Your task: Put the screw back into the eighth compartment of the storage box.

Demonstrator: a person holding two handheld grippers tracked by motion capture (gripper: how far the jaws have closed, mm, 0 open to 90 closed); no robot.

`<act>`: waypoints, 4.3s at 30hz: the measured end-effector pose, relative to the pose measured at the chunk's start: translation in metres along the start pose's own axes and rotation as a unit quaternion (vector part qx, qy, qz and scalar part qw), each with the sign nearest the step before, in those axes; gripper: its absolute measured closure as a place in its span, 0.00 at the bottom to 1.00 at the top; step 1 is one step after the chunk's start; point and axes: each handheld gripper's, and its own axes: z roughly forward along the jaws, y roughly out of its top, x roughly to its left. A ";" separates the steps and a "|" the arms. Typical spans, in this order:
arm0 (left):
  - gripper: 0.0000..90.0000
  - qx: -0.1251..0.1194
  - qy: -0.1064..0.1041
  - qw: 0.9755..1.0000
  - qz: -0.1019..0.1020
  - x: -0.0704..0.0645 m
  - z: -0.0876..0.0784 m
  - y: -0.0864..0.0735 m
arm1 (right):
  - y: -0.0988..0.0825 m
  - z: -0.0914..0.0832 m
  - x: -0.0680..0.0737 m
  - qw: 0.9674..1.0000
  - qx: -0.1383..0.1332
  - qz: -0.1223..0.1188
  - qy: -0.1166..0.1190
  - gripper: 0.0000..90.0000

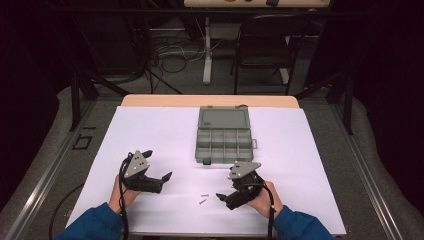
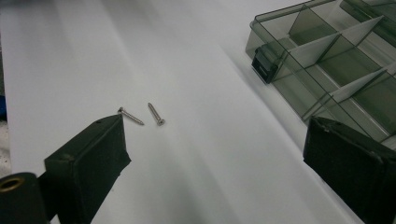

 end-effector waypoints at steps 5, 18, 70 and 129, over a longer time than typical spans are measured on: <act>0.00 0.005 0.000 1.000 -0.003 0.001 0.003 -0.001 | -0.001 0.003 -0.001 1.000 -0.001 -0.003 0.006 0.05; 0.00 -0.001 0.000 1.000 0.002 -0.002 0.001 0.001 | 0.004 0.006 0.003 1.000 0.001 -0.015 0.015 0.00; 0.00 0.005 -0.003 1.000 -0.001 -0.001 0.003 0.001 | 0.018 0.071 0.020 0.990 0.083 -0.056 0.095 0.98; 0.00 0.001 -0.002 1.000 0.004 -0.001 0.001 0.001 | 0.012 -0.008 -0.022 0.999 0.015 -0.023 -0.019 0.98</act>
